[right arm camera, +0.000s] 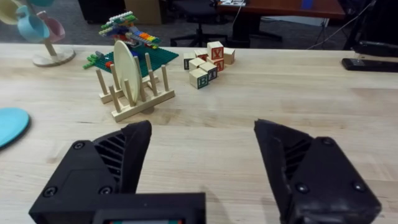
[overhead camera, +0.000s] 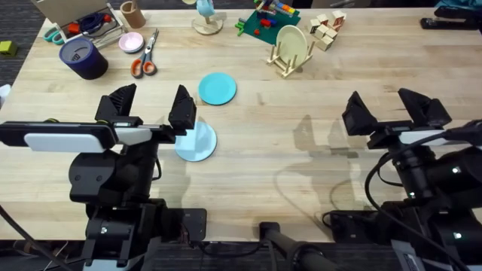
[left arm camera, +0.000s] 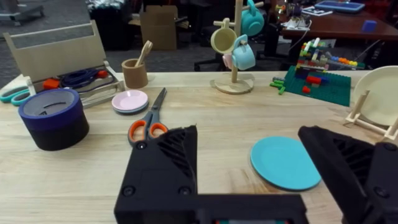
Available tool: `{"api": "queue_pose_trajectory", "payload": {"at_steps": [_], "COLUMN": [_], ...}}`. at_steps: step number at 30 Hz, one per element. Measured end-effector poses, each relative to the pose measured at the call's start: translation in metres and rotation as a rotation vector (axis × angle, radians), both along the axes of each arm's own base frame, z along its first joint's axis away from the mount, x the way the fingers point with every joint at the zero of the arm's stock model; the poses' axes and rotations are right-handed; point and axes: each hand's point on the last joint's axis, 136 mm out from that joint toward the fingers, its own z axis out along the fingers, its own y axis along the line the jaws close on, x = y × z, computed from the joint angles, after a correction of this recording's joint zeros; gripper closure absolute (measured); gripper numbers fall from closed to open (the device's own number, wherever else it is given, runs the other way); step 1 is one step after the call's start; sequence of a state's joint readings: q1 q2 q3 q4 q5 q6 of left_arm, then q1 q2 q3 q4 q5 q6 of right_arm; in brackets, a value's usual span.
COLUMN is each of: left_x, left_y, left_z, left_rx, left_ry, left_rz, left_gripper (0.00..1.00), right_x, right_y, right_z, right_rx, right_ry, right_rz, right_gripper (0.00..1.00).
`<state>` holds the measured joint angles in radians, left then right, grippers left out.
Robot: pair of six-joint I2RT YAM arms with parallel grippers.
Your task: Pick up the plates from the table one by one and place each into a slot on the dish rack.
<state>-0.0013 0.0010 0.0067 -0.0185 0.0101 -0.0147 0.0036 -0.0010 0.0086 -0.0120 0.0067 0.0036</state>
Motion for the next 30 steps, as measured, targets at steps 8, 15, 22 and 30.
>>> {"api": "queue_pose_trajectory", "payload": {"at_steps": [8, 15, 22, 30], "left_x": [0.000, 0.000, -0.005, -0.027], "left_y": [0.000, 0.000, 0.000, 0.000], "left_z": [0.000, 0.010, 0.024, 0.065], "left_rx": [0.000, 0.000, 0.000, 0.001], "left_ry": [-0.001, -0.039, -0.026, 0.068], "left_rz": [0.000, 0.000, 0.000, 0.001], "left_gripper": [0.008, 0.007, 0.007, 0.007], "right_x": [0.000, 0.001, -0.002, -0.014], "right_y": [0.000, 0.000, 0.000, 0.000], "right_z": [-0.002, 0.012, 0.035, 0.094], "right_rx": [0.000, 0.000, 0.000, 0.001], "right_ry": [0.007, -0.049, -0.106, -0.112], "right_rz": [0.000, 0.001, 0.001, 0.003], "right_gripper": [0.006, 0.005, 0.005, 0.006]}}
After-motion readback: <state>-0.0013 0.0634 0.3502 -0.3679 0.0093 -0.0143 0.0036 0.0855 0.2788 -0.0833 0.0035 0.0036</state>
